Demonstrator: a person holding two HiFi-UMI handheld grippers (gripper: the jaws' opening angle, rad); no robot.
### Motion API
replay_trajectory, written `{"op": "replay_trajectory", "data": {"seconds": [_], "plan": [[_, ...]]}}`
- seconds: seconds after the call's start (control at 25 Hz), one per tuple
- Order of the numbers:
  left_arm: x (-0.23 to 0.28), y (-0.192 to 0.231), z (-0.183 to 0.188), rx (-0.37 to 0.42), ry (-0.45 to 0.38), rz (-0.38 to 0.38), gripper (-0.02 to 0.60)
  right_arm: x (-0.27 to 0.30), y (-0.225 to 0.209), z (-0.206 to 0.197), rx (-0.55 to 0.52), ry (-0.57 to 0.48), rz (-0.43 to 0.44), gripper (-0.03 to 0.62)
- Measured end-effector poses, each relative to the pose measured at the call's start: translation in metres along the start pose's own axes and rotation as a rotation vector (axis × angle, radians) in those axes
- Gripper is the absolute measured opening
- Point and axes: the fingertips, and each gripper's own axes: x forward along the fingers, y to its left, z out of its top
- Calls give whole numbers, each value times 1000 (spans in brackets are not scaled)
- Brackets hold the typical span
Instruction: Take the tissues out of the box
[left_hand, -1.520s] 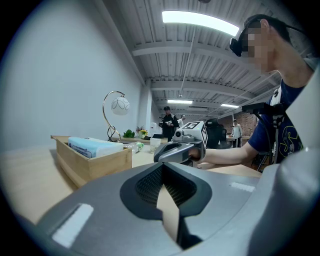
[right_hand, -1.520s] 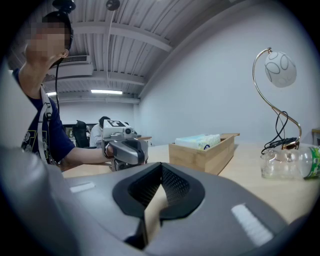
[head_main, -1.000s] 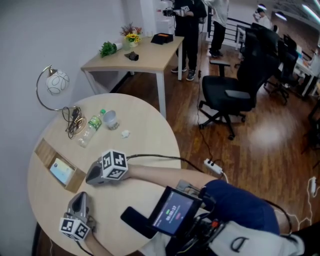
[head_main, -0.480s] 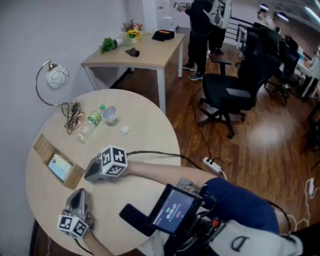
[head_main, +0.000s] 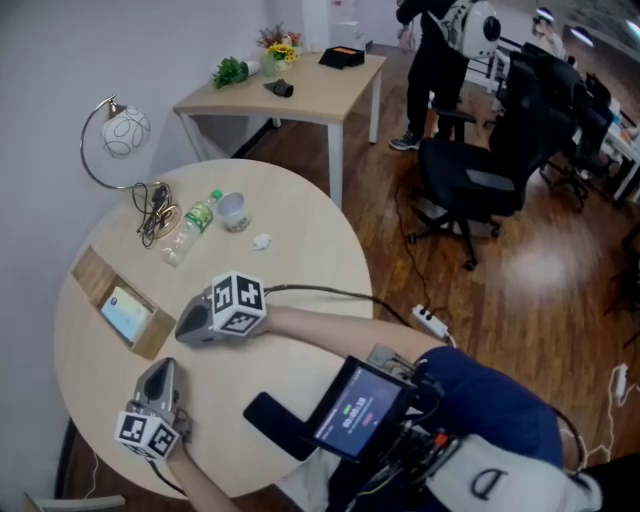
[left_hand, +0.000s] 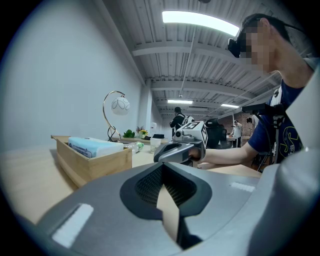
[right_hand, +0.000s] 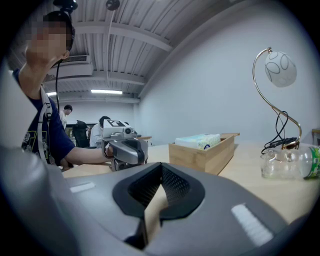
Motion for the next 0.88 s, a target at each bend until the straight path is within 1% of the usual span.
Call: {"op": "replay_trajectory", "data": {"seconds": [0.88], "plan": [[-2,0,-1,-3,0,9,4,1,1,-1,0,4,2,1]]}}
